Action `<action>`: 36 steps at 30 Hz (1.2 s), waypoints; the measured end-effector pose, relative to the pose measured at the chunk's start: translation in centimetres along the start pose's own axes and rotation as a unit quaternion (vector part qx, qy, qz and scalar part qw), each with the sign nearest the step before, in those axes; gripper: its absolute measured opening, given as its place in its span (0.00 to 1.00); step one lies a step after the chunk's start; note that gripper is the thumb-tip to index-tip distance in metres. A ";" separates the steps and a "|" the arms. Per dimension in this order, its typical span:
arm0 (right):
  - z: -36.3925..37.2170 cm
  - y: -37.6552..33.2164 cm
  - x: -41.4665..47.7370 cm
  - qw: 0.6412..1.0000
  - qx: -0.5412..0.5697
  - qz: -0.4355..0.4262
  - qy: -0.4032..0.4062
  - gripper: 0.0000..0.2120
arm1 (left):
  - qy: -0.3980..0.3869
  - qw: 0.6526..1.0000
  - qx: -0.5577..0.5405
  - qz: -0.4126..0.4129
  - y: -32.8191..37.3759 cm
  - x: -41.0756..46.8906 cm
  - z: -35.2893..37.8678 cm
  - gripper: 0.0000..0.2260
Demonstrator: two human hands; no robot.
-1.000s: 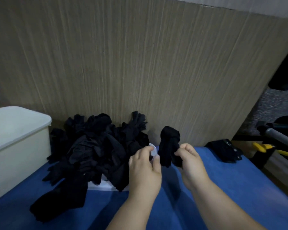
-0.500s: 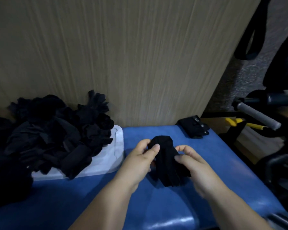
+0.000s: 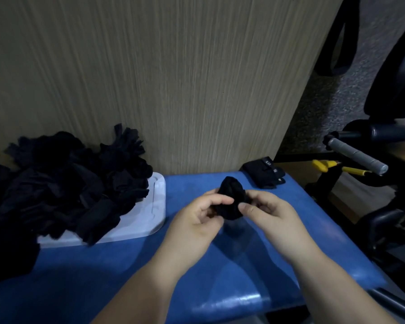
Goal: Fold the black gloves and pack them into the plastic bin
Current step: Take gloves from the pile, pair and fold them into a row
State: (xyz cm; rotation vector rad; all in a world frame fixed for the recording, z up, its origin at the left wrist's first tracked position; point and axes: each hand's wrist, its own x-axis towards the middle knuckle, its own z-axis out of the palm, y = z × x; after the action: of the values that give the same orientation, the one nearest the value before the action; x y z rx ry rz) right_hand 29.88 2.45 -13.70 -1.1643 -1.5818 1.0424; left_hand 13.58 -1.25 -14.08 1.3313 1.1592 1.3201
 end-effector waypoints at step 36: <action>1.1 2.2 -0.3 0.990 -0.108 -0.090 0.025 0.13 | 0.137 0.949 0.269 0.090 -1.5 1.6 0.4 0.14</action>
State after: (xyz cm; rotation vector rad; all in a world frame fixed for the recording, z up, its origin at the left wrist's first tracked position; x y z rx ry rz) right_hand 29.36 2.52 -16.12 -1.1549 -1.7564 0.7328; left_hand 13.93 0.53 -15.38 1.7094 1.7108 1.4061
